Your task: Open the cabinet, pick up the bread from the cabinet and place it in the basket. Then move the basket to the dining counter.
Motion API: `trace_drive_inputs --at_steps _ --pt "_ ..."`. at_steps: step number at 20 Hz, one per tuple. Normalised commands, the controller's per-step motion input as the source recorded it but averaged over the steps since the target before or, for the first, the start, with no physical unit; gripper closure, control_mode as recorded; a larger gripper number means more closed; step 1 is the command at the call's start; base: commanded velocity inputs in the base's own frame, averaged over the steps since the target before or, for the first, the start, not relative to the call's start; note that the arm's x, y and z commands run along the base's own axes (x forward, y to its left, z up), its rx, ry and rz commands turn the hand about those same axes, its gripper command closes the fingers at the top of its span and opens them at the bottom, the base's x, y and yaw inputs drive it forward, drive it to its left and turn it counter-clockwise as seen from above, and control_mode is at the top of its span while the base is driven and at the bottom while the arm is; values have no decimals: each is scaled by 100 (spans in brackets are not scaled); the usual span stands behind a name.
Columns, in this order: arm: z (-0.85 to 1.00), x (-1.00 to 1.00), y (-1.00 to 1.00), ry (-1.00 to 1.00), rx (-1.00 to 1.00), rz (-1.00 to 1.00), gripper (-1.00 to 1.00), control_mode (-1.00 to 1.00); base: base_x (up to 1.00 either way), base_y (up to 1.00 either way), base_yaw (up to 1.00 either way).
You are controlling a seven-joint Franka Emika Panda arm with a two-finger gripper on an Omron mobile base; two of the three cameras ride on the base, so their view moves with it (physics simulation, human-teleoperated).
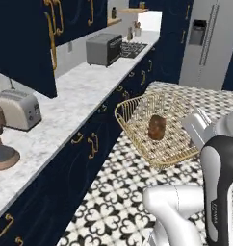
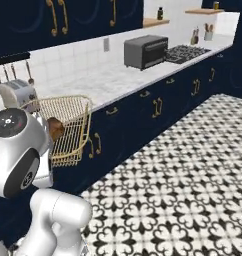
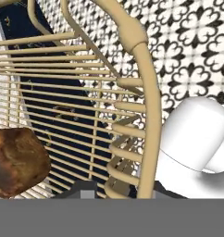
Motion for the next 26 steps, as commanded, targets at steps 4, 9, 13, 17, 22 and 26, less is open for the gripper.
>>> trace_drive_inputs --at_steps 4,9,13,17,22,26 --pt "0 0 0 0 0 0 100 100 0 7 -100" --pt "0 0 0 0 0 0 100 100 0 7 -100" --pt "0 0 0 0 0 0 100 100 0 4 -100" --pt "0 0 0 0 0 0 100 100 0 0 -99" --pt "0 0 0 0 0 0 100 100 21 8 -89" --pt "0 0 0 0 0 0 100 100 60 27 -75"
